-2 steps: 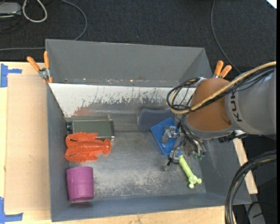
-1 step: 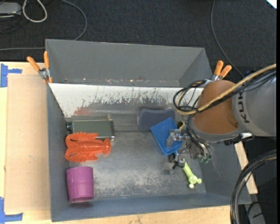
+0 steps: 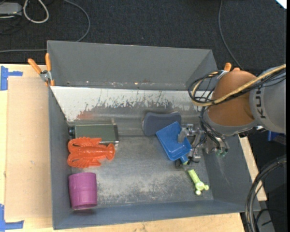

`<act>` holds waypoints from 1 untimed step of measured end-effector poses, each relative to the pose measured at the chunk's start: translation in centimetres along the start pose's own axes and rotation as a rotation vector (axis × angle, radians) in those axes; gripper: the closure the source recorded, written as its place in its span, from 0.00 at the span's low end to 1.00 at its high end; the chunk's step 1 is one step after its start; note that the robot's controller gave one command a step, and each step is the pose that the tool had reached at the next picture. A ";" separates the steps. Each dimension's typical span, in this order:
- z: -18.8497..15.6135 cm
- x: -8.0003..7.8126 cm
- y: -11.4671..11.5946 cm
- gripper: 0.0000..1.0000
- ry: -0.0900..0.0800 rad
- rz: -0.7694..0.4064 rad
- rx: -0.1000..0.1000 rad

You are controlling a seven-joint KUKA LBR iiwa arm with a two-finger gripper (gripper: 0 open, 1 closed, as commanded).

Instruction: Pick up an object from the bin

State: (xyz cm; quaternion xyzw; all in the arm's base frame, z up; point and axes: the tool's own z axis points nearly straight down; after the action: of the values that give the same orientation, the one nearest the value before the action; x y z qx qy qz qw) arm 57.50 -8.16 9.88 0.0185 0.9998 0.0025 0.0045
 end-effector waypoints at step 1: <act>2.8 5.9 -2.1 0.00 0.010 0.078 0.003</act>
Offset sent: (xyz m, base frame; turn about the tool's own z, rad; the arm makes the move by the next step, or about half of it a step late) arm 0.0043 0.0165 -0.0288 0.0642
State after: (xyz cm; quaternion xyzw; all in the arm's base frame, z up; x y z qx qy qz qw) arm 51.55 -10.05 6.99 0.0573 0.9984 0.0015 -0.0005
